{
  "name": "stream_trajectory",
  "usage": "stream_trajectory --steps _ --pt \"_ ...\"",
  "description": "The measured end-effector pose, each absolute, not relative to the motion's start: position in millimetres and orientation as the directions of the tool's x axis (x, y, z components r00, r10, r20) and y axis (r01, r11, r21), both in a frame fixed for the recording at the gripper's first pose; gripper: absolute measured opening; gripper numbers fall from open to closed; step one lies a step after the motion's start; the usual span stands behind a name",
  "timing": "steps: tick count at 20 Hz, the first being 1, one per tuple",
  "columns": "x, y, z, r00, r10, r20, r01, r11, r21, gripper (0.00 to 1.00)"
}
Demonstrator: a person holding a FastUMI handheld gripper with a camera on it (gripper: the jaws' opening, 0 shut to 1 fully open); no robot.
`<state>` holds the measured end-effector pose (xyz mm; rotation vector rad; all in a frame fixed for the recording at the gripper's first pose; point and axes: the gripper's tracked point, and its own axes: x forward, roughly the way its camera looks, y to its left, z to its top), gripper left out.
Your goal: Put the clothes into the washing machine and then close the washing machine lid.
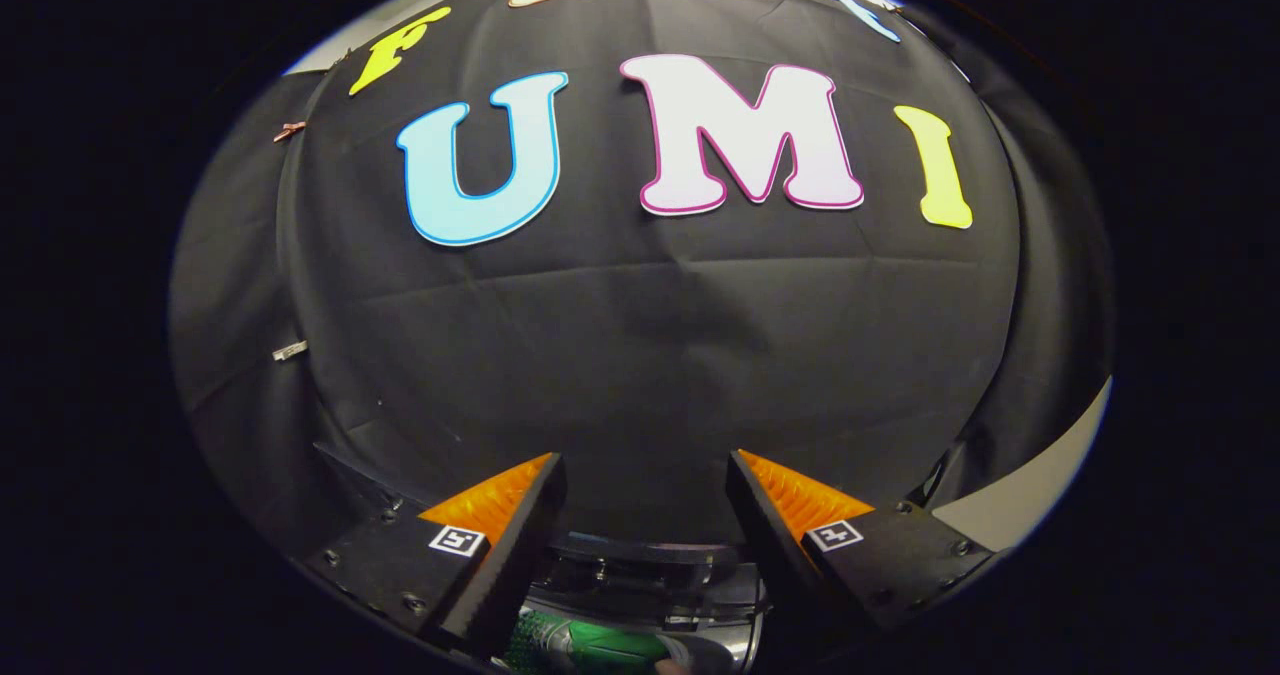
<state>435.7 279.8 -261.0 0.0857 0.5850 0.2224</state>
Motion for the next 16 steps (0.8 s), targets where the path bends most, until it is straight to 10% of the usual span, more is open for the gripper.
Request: stream_trajectory --steps 16 --pt "299.4 275.8 -259.1 0.744 0.240 -0.623 -0.183 0.971 0.156 1.00"
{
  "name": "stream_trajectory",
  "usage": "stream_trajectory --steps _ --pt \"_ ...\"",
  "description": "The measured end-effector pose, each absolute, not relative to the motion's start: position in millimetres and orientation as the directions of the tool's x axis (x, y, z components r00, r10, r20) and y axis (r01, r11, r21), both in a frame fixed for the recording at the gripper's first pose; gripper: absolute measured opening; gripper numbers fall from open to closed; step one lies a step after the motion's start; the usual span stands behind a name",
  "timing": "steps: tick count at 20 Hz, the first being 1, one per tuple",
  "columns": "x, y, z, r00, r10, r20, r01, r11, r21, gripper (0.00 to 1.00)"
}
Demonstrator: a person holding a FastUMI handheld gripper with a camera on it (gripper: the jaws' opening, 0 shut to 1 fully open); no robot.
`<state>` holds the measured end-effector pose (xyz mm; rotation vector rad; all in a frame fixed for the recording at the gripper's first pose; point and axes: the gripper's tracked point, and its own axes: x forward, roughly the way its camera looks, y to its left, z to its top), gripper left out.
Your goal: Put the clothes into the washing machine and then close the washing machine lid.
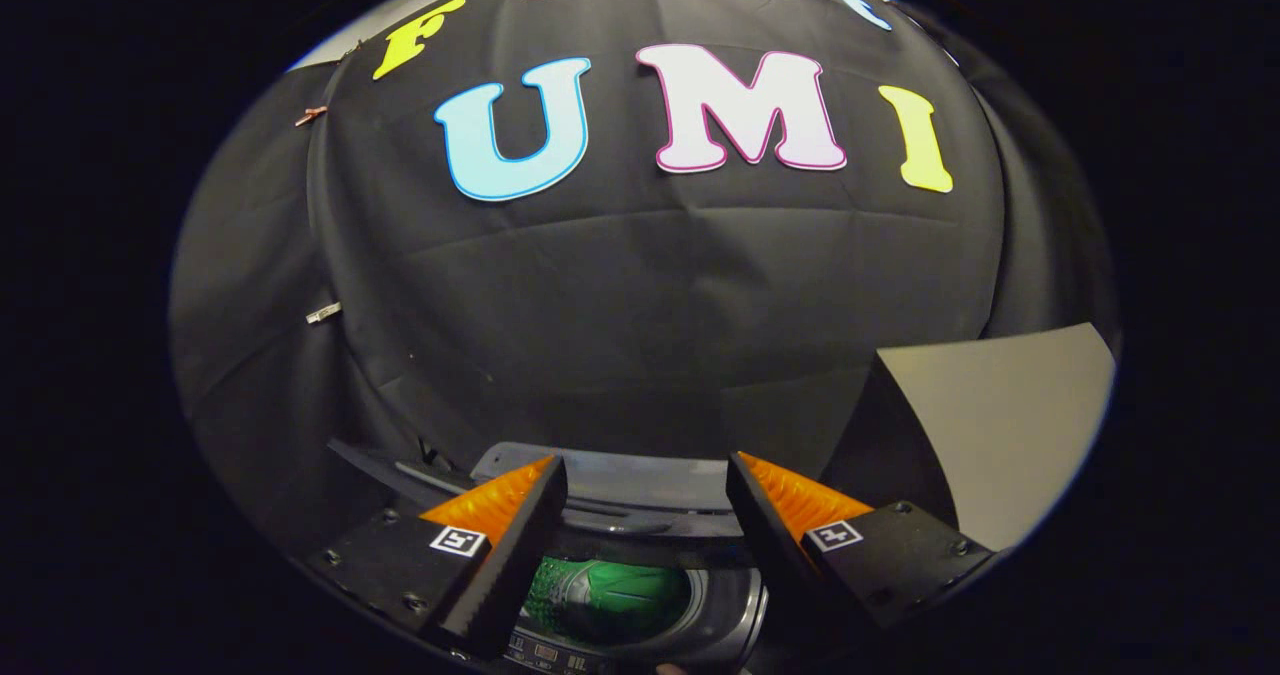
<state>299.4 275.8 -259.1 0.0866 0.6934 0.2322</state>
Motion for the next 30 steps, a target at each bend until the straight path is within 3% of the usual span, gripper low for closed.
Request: stream_trajectory --steps 5,13,30 --pt "266.6 273.3 -278.7 0.697 0.224 -0.681 -0.190 0.974 0.126 0.99" --pt "235.1 280.0 -237.3 0.726 0.279 -0.629 -0.238 0.959 0.151 0.99" --pt "141.4 232.7 -37.4 0.887 0.401 -0.229 -0.383 0.916 0.118 0.99"
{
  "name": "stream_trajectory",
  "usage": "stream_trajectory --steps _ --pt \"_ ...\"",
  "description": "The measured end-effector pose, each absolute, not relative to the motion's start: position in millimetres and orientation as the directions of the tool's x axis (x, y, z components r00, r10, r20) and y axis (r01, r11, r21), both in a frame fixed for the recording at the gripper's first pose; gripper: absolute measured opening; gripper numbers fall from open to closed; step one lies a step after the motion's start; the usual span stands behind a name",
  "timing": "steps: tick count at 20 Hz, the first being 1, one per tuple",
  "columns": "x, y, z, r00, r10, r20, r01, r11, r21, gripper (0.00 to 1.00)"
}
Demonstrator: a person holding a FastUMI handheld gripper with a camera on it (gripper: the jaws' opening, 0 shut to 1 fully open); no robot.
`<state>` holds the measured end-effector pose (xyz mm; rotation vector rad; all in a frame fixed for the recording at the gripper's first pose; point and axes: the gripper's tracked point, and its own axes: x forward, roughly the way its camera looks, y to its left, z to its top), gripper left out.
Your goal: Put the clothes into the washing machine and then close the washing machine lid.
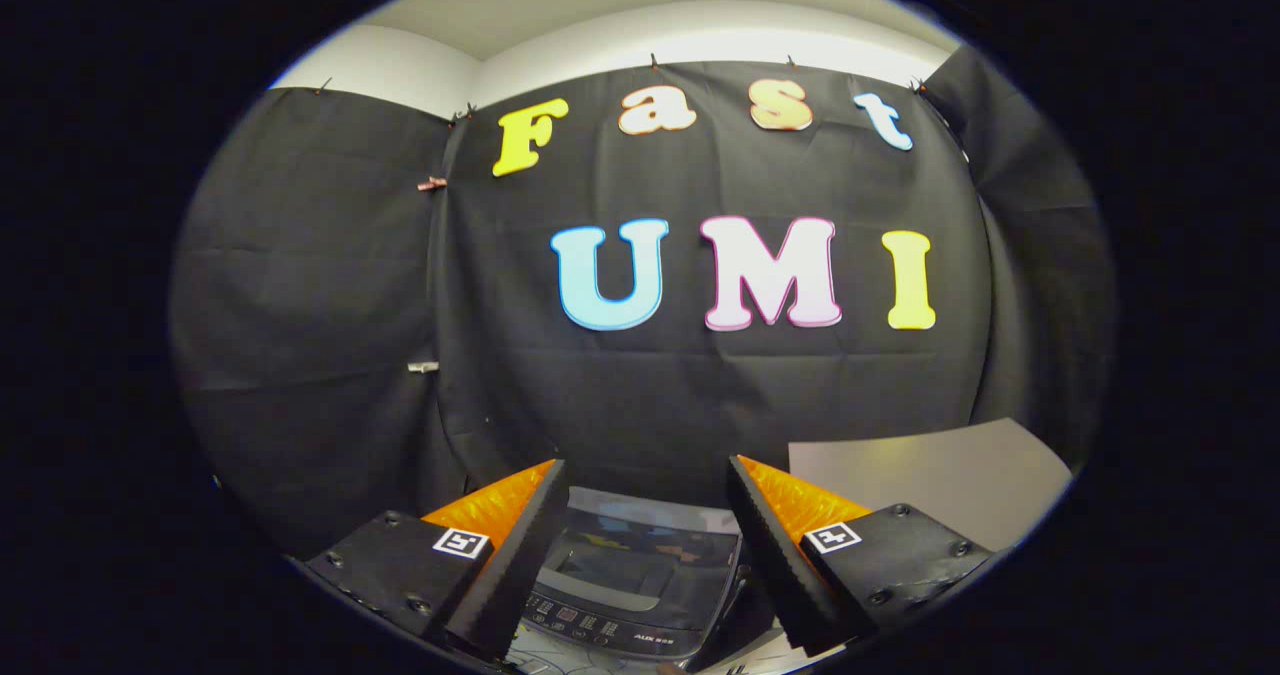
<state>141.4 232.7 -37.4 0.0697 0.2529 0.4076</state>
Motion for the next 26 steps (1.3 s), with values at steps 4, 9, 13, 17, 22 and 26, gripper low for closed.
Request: stream_trajectory --steps 4,9,13,17,22,26 --pt "117.5 207.3 -2.4 0.911 0.386 -0.144 -0.375 0.922 0.100 0.98" --pt "80.9 166.3 31.2 0.935 0.352 -0.050 -0.347 0.934 0.081 0.98" --pt "48.7 130.0 41.1 0.950 0.311 -0.014 -0.309 0.947 0.085 0.98" --pt "19.7 102.4 42.6 0.961 0.276 -0.005 -0.275 0.959 0.066 0.98" --pt "-10.8 73.9 40.5 0.973 0.233 0.010 -0.233 0.972 0.043 0.98" --pt "-30.9 58.5 38.1 0.977 0.213 0.021 -0.213 0.977 0.016 0.98"
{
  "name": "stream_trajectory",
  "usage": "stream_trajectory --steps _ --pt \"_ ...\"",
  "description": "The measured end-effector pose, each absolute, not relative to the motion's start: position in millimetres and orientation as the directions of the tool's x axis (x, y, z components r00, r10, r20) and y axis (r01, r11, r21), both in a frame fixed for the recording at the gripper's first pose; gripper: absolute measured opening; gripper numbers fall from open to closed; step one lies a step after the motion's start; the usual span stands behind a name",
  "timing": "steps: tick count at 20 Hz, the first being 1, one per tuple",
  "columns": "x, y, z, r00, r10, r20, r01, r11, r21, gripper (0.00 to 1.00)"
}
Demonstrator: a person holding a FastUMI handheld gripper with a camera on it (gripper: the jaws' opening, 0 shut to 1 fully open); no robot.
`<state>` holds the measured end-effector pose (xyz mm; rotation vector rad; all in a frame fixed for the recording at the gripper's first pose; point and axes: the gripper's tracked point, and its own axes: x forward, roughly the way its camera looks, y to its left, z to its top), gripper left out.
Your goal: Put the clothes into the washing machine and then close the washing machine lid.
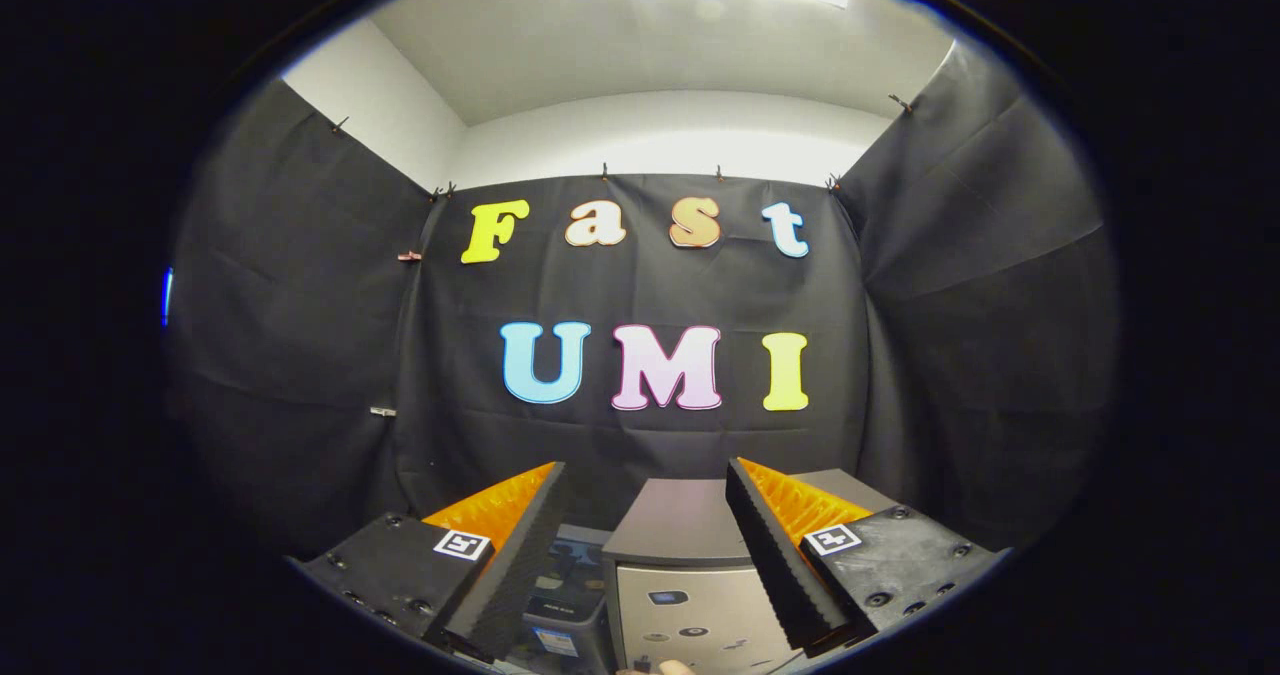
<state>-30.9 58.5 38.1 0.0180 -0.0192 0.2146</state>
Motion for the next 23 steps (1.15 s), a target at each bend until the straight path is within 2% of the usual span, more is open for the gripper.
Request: stream_trajectory --steps 23 --pt "-36.0 46.6 40.7 0.985 0.172 0.032 -0.172 0.985 0.024 0.98"
